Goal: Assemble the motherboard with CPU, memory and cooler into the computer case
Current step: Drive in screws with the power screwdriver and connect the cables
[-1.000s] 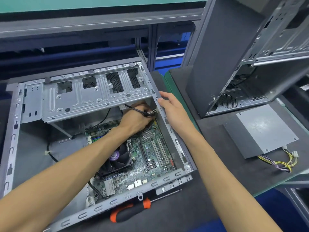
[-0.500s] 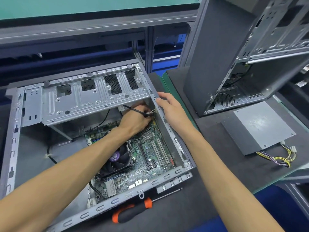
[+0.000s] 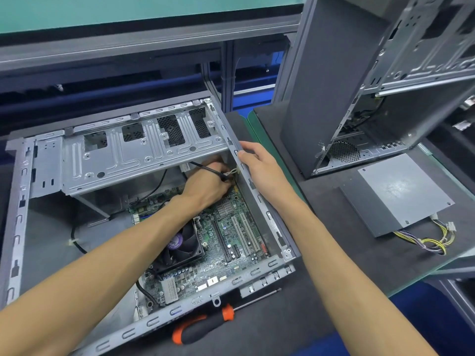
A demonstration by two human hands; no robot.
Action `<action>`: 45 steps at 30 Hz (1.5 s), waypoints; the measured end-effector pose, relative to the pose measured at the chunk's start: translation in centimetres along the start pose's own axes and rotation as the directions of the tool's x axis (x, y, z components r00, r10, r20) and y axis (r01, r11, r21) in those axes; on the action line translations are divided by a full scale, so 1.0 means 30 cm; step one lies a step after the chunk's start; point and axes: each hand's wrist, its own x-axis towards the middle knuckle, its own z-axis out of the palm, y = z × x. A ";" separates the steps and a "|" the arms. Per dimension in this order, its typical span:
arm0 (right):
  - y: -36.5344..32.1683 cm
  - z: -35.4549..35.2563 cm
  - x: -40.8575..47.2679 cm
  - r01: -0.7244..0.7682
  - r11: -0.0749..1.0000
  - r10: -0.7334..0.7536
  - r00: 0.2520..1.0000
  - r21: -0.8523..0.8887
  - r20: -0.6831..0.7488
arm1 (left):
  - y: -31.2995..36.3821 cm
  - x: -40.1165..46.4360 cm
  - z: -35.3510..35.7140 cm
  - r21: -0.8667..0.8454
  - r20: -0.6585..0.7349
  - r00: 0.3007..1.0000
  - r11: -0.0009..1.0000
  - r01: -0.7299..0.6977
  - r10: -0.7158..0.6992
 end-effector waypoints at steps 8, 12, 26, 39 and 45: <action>-0.003 0.001 -0.009 -0.008 1.000 0.008 1.000 -0.006 -0.005 | 0.008 -0.008 0.003 0.048 0.020 1.000 0.999 0.016 -0.017; -0.009 0.005 -0.009 -0.017 1.000 0.017 1.000 -0.011 -0.006 | 0.012 -0.004 -0.004 0.084 0.022 1.000 0.996 0.014 -0.016; -0.019 0.003 -0.006 -0.008 0.995 0.006 1.000 -0.095 -0.022 | 0.034 0.004 -0.030 0.096 0.114 0.993 0.995 -0.003 -0.008; -0.116 0.005 -0.030 0.120 0.831 -0.210 0.972 -0.544 -0.107 | -0.054 -0.287 -0.405 0.013 0.481 0.873 0.995 -0.100 0.082; -0.205 0.116 -0.085 0.414 0.817 -0.457 0.890 -0.403 -0.012 | -0.150 -0.447 -0.497 0.121 0.493 0.841 0.975 0.189 -0.224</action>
